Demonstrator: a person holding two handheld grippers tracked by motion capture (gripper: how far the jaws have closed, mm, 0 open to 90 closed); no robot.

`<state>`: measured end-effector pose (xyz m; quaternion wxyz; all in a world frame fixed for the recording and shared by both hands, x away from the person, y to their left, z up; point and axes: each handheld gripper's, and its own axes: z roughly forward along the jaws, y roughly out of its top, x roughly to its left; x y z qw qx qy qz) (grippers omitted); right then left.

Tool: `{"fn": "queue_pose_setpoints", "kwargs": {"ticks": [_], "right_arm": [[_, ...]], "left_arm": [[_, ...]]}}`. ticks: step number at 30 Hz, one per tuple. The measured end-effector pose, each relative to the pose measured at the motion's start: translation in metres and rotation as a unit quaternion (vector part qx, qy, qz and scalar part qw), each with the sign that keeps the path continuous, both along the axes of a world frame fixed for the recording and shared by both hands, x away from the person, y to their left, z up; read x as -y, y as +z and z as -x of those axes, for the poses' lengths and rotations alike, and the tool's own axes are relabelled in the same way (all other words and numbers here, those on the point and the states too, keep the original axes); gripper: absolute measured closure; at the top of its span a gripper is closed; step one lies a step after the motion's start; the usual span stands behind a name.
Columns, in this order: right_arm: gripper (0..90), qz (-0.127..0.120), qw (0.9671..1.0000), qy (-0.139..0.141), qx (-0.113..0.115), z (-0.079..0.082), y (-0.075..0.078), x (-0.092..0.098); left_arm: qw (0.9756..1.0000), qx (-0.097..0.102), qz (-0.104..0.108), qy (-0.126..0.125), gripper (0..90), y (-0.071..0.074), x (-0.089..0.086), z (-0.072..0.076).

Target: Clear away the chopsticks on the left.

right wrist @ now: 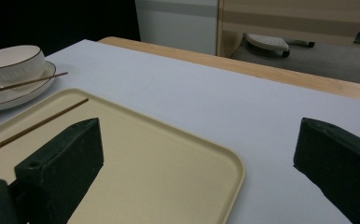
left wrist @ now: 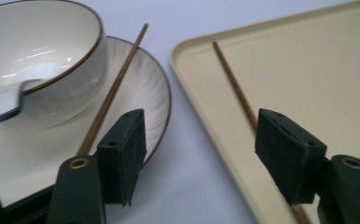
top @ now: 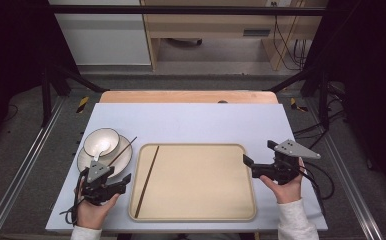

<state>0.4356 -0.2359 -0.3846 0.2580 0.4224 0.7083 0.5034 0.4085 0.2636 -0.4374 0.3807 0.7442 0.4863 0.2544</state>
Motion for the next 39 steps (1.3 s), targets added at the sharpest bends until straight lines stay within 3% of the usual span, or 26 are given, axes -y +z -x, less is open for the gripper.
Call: {"fn": "queue_pose_setpoints", "kwargs": {"ticks": [6, 11, 16, 21, 24, 34, 39], "right_arm": [[1.8, 0.001, 1.0, 0.0, -0.001, 0.0, 0.0, -0.001], [1.8, 0.004, 1.0, 0.0, -0.004, -0.001, -0.002, -0.003], [1.8, 0.006, 1.0, 0.001, -0.007, -0.002, -0.003, -0.003], [1.8, 0.009, 0.9999, 0.002, -0.007, -0.003, -0.004, -0.004], [1.8, 0.01, 0.9999, 0.002, -0.008, -0.004, -0.005, -0.005], [1.8, 0.012, 0.9999, 0.004, -0.01, -0.004, -0.005, -0.005], [1.8, 0.011, 0.9999, 0.003, -0.009, -0.004, -0.005, -0.005]], "left_arm": [[0.9997, -0.01, -0.004, 0.021, 33.7, -0.003, -0.021, -0.005], [0.9988, -0.024, -0.036, 0.024, 36.0, -0.008, -0.028, -0.018], [0.9982, -0.026, -0.048, 0.023, 42.4, -0.01, -0.031, -0.029], [0.9975, -0.04, -0.053, 0.025, 50.6, -0.014, -0.036, -0.035], [0.9974, -0.049, -0.045, 0.027, 59.0, -0.017, -0.04, -0.04], [0.9973, -0.06, -0.041, 0.015, 78.7, -0.018, -0.04, -0.043], [0.997, -0.064, -0.041, 0.008, 83.9, -0.017, -0.037, -0.042]]}}
